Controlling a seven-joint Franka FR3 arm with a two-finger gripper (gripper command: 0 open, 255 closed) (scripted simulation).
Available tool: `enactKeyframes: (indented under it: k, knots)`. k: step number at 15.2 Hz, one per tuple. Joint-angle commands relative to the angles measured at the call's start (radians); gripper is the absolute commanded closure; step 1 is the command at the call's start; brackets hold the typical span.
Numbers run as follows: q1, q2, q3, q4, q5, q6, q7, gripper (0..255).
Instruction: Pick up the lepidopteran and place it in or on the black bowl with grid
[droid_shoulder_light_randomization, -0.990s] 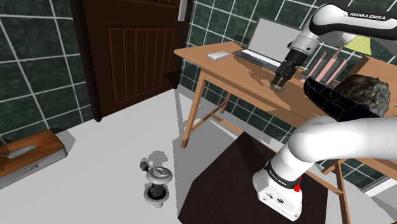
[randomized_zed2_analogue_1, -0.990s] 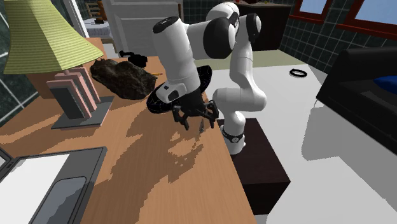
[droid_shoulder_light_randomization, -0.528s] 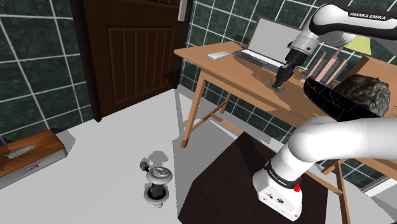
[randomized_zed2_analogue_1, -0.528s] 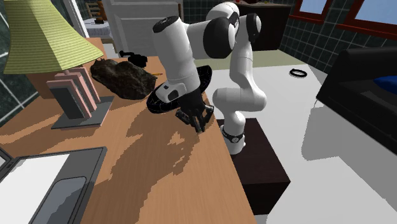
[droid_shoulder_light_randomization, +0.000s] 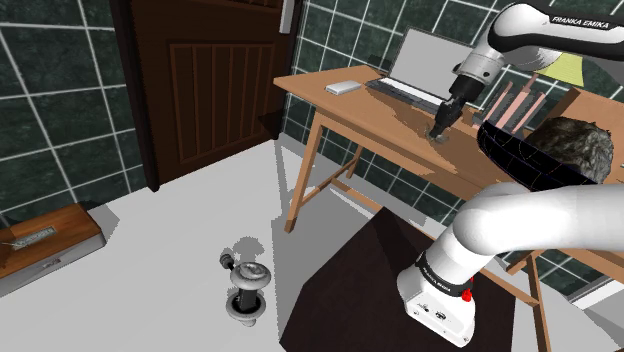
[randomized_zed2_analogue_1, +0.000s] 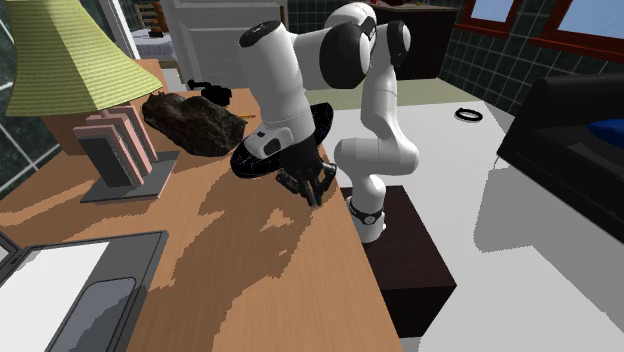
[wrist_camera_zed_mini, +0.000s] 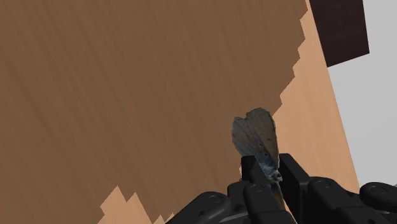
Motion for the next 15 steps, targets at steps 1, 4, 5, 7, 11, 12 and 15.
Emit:
enactKeyframes:
  k: [1,4,5,7,11,12,15]
  knots:
    - [0.003,0.003,0.006,0.024,0.005,-0.023,0.002,255]
    - [0.008,0.008,0.015,0.067,0.015,-0.059,0.007,255]
    - [0.01,0.01,0.018,0.081,0.018,-0.071,0.008,255]
    - [0.014,0.016,0.023,0.11,0.024,-0.095,0.011,255]
    - [0.021,0.029,0.033,0.171,0.035,-0.143,0.016,255]
    - [0.023,0.032,0.035,0.187,0.038,-0.155,0.018,255]
    - [0.029,0.045,0.041,0.234,0.046,-0.19,0.021,255]
